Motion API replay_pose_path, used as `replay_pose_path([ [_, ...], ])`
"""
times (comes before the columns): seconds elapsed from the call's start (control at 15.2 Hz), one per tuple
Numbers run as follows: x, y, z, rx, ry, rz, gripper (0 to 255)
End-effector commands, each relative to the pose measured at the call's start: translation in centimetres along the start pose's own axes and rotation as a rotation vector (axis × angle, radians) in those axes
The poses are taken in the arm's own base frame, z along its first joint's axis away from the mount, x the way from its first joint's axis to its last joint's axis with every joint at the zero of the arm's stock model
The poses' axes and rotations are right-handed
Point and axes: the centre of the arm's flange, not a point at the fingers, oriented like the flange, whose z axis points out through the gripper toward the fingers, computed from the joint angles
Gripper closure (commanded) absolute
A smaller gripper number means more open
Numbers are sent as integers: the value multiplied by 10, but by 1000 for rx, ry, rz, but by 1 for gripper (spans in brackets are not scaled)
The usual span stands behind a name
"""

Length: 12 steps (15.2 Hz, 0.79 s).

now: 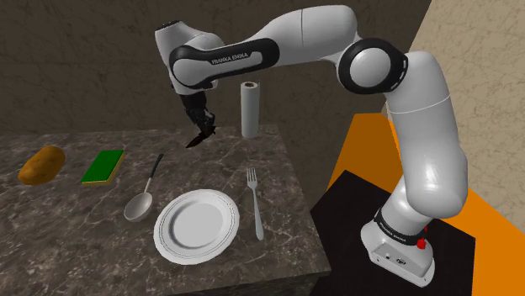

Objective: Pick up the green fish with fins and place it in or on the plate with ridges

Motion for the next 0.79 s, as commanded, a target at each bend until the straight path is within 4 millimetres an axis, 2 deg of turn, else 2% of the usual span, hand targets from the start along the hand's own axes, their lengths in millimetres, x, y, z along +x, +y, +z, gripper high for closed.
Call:
replay_pose_path([
  [0.0, 1, 1, -10, 0, 0, 0, 255],
  [0.59, 7, 5, -56, 0, 0, 0, 255],
  [0.73, -11, 25, -58, 0, 0, 0, 255],
])
